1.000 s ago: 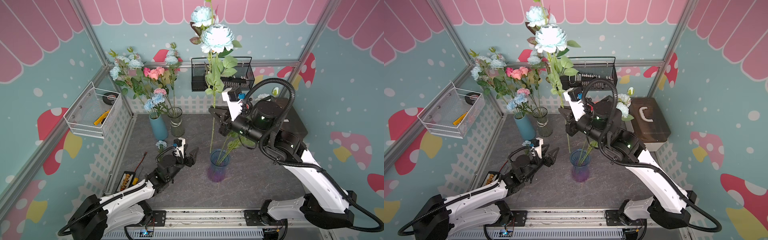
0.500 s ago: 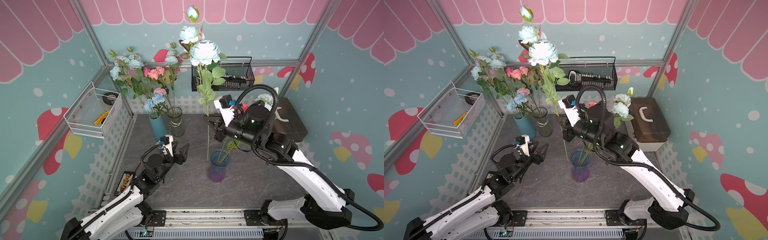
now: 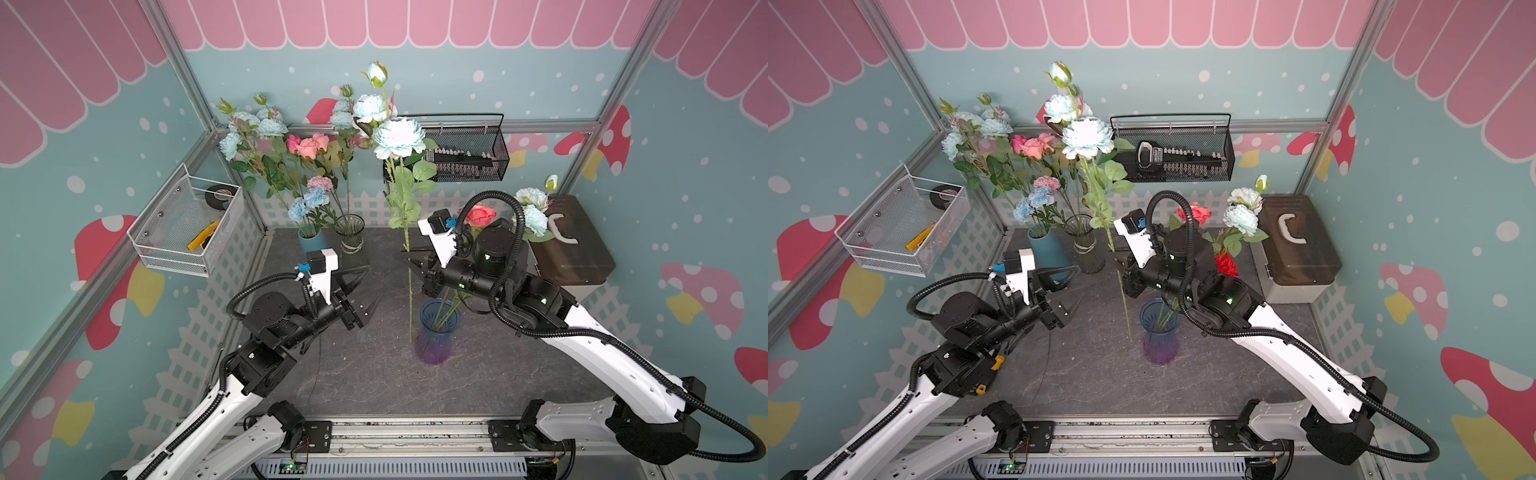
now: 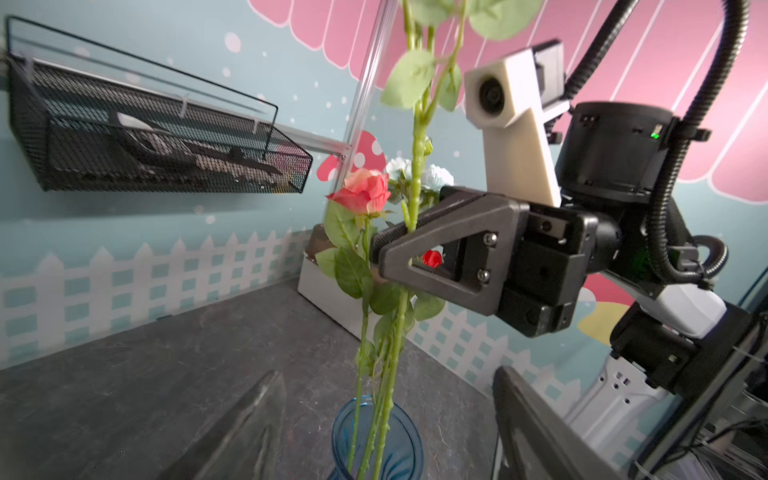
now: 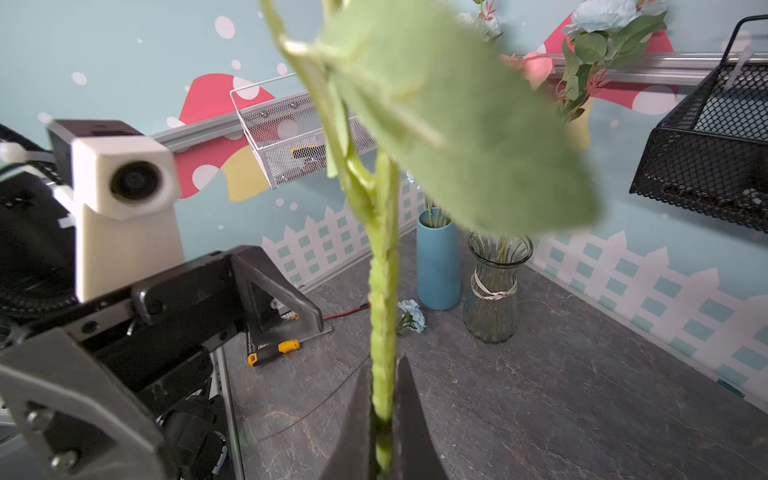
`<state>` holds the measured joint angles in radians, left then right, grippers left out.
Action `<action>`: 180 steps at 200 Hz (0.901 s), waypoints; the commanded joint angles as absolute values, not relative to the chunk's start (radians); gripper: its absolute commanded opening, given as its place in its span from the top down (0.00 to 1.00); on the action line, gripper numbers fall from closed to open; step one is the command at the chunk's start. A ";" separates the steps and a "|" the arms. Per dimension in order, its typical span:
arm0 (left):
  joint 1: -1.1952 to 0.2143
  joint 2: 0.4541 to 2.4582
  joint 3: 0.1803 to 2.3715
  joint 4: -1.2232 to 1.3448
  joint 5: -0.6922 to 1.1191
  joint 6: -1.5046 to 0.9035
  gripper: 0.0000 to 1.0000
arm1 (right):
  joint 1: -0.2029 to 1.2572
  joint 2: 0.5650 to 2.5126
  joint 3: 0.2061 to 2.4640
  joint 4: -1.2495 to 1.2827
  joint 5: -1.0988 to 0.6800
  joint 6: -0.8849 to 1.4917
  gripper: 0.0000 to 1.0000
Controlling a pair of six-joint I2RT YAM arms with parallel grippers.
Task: Pick out blue flowers from the vase
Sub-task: Pick up the flower from the vase, then place the flower at the center of the board.
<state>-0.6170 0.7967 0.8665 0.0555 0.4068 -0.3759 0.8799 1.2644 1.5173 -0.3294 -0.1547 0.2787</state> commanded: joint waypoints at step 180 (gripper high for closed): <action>-0.612 0.931 0.997 0.002 0.637 -0.359 0.72 | 0.873 1.291 1.550 -0.287 -0.457 0.321 1.00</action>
